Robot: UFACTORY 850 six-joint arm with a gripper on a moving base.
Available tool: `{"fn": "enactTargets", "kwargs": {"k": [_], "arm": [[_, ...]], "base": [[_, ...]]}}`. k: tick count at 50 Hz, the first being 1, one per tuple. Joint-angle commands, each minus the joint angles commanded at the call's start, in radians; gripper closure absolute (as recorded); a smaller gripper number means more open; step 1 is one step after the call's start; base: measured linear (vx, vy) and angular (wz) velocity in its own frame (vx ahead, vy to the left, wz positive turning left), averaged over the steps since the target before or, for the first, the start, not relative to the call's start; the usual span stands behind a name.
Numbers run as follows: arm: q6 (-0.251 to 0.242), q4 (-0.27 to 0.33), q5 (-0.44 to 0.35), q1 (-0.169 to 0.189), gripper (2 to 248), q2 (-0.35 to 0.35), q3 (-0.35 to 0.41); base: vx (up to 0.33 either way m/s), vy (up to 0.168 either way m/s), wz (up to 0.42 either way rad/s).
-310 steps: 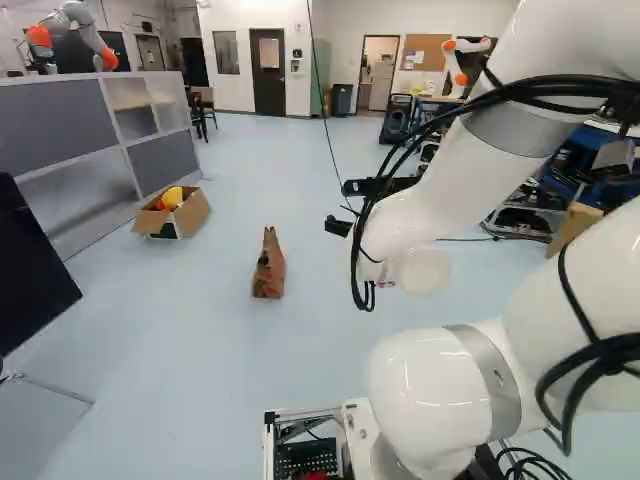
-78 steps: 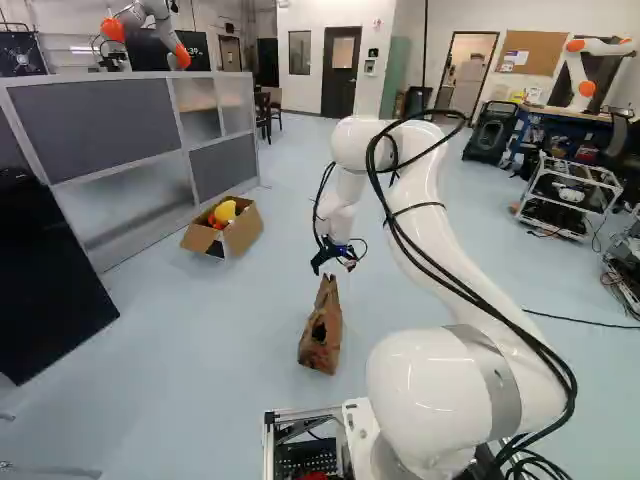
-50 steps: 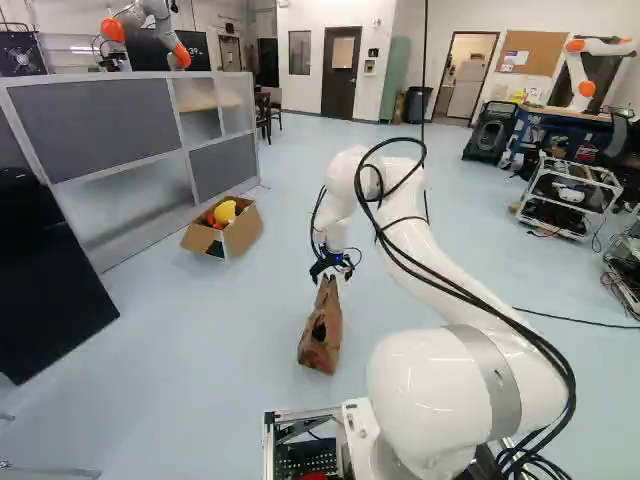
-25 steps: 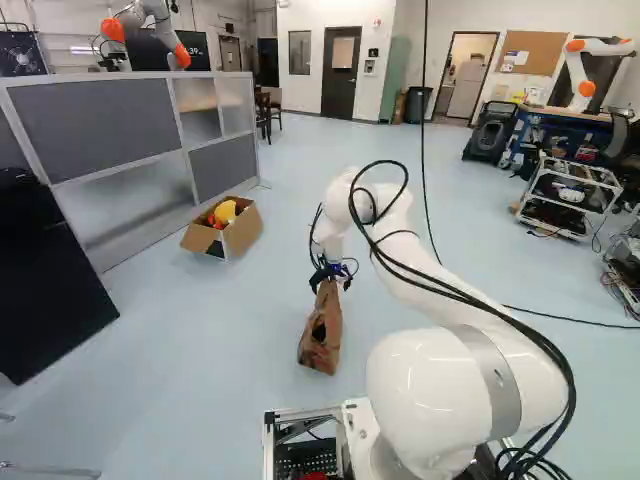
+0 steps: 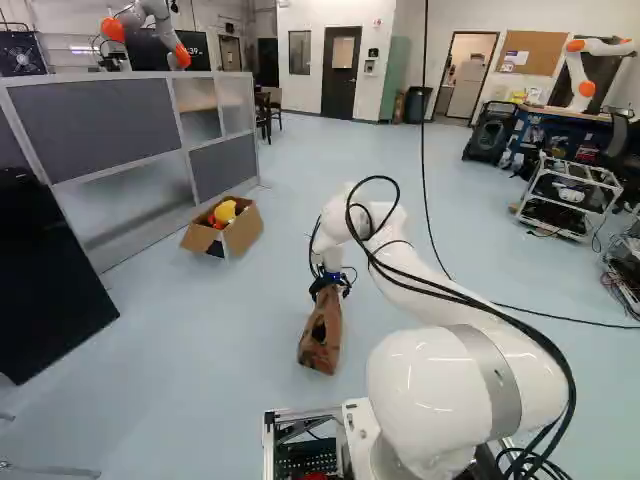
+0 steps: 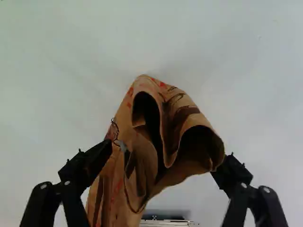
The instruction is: Pick up the grocery bag from the ground
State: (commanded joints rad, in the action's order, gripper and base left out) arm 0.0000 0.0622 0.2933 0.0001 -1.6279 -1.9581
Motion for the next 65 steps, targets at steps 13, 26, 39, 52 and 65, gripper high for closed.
{"fn": "enactTargets", "kwargs": {"k": [13, 26, 39, 52, 65], "arm": [[0.0, 0.0, 0.0, 0.0, 101, -0.001, -0.001], [0.0, 0.0, 0.0, 0.0, 177, -0.001, -0.001], [0.0, 0.0, 0.0, 0.0, 228, -0.001, -0.001], [0.0, 0.0, 0.0, 0.0, 228, 0.011, 0.012], [0.0, 0.0, 0.0, 0.0, 228, 0.094, 0.093]], "base": [[0.0, 0.0, 0.0], [0.0, 0.0, 0.0], [0.0, 0.0, 0.0], [0.0, 0.0, 0.0], [0.0, 0.0, 0.0]]}}
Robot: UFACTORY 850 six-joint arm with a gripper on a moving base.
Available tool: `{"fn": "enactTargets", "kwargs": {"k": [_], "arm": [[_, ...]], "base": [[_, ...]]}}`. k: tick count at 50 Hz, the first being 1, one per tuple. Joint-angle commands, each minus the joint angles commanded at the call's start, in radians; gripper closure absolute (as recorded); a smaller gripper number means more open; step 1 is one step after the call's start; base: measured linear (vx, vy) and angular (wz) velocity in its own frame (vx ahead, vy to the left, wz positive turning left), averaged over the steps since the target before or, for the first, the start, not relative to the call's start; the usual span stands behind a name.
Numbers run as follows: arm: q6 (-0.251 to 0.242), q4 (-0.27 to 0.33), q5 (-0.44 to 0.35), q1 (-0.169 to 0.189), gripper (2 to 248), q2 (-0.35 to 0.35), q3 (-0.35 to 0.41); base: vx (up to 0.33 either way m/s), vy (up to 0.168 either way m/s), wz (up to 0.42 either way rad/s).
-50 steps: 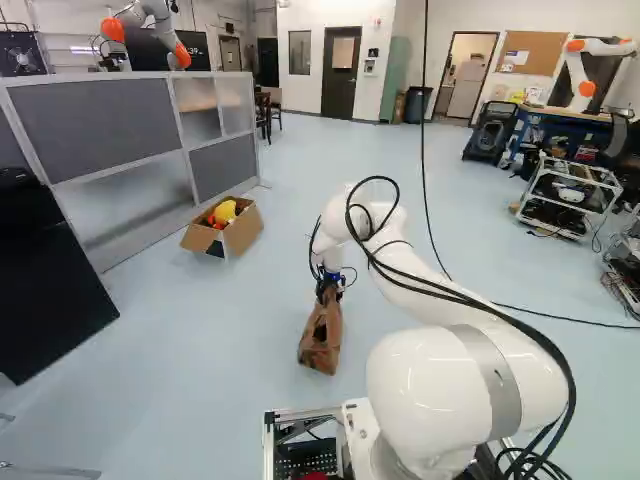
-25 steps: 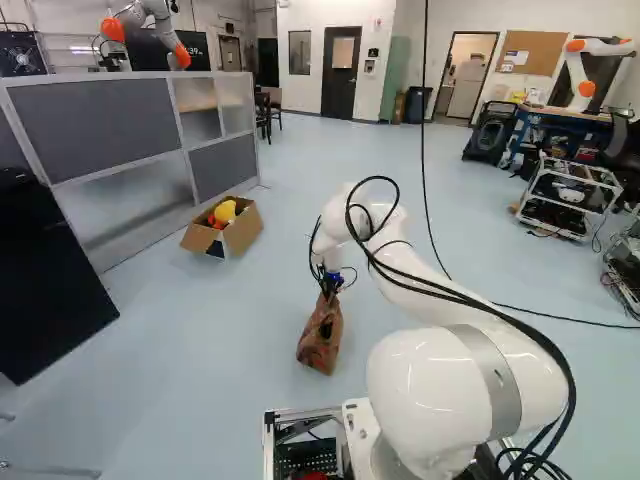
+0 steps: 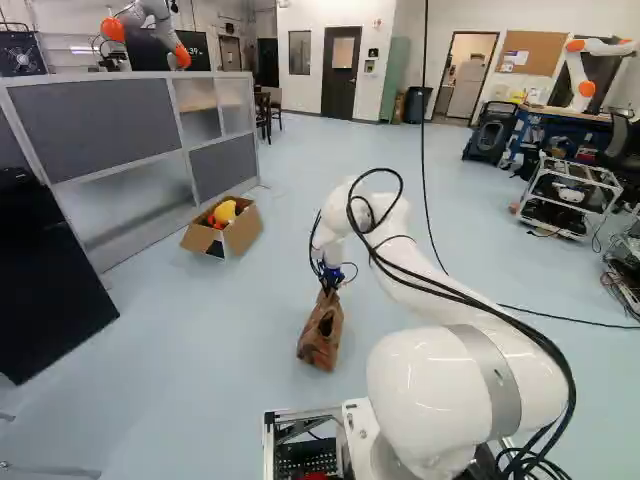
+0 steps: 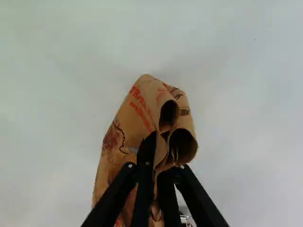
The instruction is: Pick up the grocery bag from the ground
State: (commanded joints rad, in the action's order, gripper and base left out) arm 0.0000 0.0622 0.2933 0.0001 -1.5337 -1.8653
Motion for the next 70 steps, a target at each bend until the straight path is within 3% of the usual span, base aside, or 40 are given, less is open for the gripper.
{"fn": "enactTargets", "kwargs": {"k": [70], "arm": [[0.0, 0.0, -0.021, 0.0, 228, 0.551, 0.56]], "base": [[0.0, 0.0, 0.0]]}}
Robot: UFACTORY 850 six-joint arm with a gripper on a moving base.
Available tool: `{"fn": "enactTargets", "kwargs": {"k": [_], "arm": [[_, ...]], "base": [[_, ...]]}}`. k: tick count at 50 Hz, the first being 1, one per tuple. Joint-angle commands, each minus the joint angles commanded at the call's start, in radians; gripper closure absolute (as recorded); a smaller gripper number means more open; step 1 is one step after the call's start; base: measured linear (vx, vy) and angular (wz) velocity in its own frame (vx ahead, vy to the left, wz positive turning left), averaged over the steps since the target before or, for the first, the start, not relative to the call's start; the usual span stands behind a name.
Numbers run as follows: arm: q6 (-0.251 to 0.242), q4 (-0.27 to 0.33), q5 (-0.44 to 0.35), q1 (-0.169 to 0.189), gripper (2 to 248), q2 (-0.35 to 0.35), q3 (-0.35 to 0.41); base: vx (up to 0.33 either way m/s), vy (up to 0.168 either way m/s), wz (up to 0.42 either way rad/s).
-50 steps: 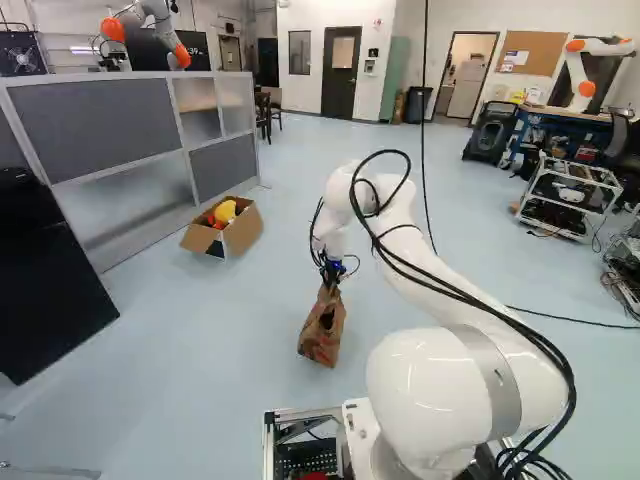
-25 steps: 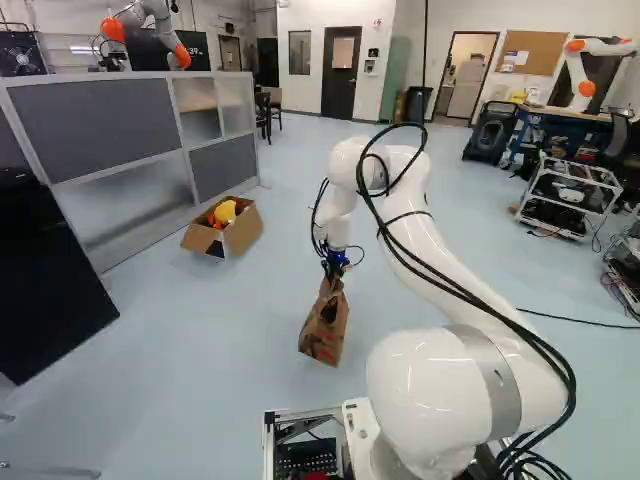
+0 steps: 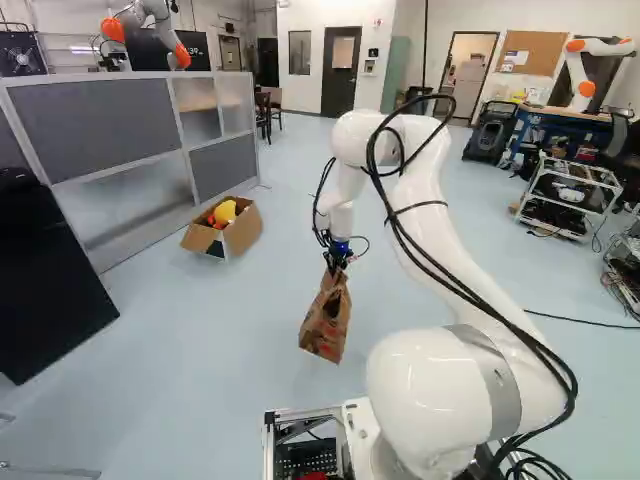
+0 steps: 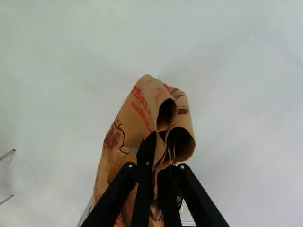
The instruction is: Pick up the grocery bag from the ground
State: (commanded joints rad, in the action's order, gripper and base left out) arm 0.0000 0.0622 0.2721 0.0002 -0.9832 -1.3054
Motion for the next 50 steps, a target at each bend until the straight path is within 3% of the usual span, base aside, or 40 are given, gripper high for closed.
{"fn": "enactTargets", "kwargs": {"k": [50], "arm": [[0.0, 0.0, -0.072, 0.0, 228, 0.397, 0.293]], "base": [[0.0, 0.0, 0.0]]}}
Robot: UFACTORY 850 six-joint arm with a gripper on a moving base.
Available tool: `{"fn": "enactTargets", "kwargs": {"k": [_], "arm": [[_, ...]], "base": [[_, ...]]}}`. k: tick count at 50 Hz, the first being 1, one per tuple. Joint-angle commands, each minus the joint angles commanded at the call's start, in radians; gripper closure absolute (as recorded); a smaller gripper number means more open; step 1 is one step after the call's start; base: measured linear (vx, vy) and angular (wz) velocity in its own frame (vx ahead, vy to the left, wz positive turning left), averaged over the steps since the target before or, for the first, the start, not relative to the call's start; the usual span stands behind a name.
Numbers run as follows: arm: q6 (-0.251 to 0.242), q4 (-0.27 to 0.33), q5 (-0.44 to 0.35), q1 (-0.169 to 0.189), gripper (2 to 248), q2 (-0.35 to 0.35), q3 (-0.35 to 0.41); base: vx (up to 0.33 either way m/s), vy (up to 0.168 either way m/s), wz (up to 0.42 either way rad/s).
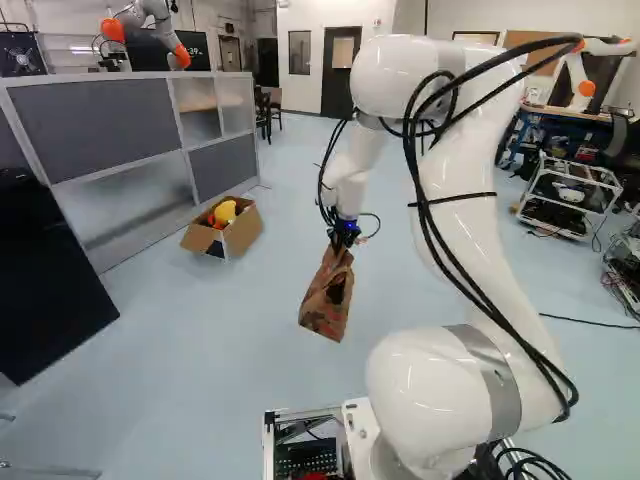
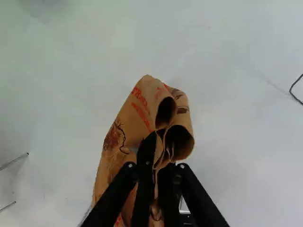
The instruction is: Pick up the grocery bag from the ground
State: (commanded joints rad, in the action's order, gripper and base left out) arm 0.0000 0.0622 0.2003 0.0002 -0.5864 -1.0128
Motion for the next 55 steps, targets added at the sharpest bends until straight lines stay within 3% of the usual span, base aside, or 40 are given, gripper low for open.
{"fn": "enactTargets", "kwargs": {"k": [35, 55], "arm": [[0.0, 0.0, -0.003, 0.0, 228, 0.261, 0.13], [0.0, 0.0, -0.004, 0.0, 228, 0.283, 0.138]], "base": [[0.0, 0.0, 0.0], [0.0, 0.0, 0.0]]}}
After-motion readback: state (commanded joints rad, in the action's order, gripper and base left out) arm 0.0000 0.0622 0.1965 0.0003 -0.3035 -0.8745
